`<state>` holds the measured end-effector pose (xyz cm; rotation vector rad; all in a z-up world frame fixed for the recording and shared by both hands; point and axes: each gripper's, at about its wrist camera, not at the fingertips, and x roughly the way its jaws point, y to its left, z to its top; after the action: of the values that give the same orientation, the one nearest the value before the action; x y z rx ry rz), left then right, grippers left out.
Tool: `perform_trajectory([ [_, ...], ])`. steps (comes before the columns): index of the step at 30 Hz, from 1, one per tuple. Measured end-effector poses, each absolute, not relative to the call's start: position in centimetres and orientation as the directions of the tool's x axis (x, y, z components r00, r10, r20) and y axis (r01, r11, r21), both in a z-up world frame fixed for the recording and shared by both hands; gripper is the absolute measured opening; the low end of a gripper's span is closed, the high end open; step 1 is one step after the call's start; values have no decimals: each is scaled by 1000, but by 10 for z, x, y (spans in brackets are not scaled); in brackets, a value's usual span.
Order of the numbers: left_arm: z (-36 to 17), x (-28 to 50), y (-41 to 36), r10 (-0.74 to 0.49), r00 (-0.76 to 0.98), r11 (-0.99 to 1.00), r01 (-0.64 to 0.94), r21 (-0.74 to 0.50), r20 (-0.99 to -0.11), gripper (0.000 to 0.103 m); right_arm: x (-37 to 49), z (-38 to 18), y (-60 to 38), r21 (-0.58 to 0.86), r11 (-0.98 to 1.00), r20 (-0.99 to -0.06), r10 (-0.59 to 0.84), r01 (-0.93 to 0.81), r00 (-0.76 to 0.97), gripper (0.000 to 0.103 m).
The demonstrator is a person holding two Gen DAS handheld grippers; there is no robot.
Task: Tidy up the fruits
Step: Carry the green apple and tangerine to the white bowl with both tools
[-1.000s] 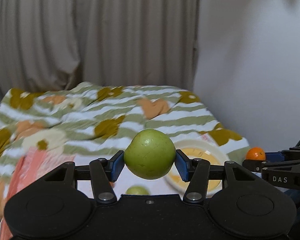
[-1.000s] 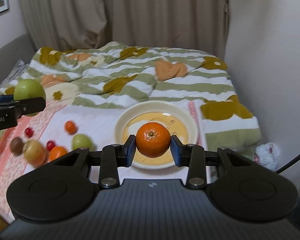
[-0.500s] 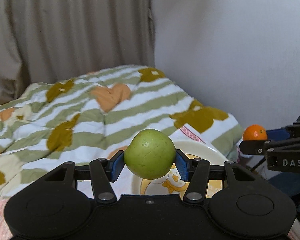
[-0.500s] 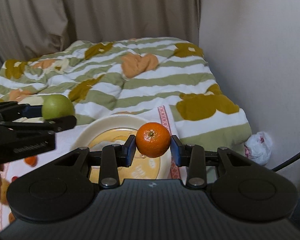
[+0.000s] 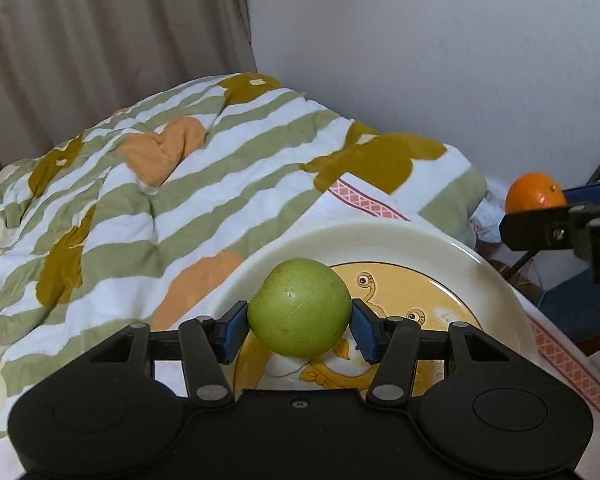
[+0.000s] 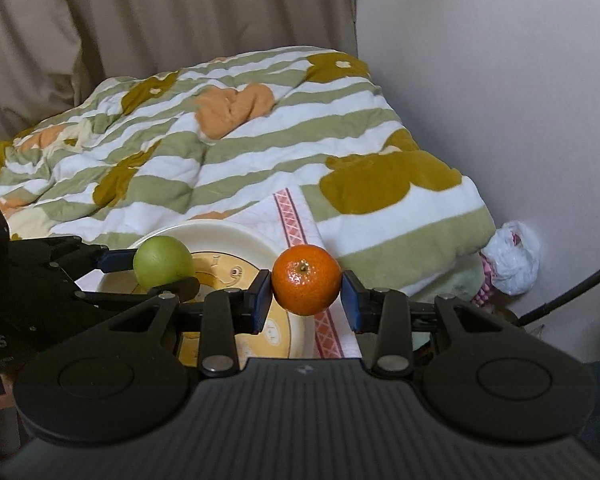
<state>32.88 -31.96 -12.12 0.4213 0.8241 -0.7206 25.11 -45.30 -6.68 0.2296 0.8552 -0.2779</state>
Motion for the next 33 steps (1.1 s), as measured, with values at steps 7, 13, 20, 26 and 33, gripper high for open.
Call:
perform_trajectory([
  [7,-116,327,-320,-428,466,699,714,44,-775,97,248,-63,-463,84,936,-764,-159,341,625,53],
  [13,-94,315,-304,-414,507,735,676,52,-756,98,241,-52,-469,77,950,-753,-144,303,642,53],
  [20,-67,296,-275,-389,552,806,592,18,-737,98,240,-47,-460,60,983,-746,-70,171,662,53],
  [26,-53,285,-253,-358,568,859,511,-23,-741,99,250,-54,-440,28,999,-741,5,24,672,53],
  [33,-41,270,-227,-308,621,905,425,-20,-721,99,278,-86,-424,-10,995,-764,59,-103,643,53],
])
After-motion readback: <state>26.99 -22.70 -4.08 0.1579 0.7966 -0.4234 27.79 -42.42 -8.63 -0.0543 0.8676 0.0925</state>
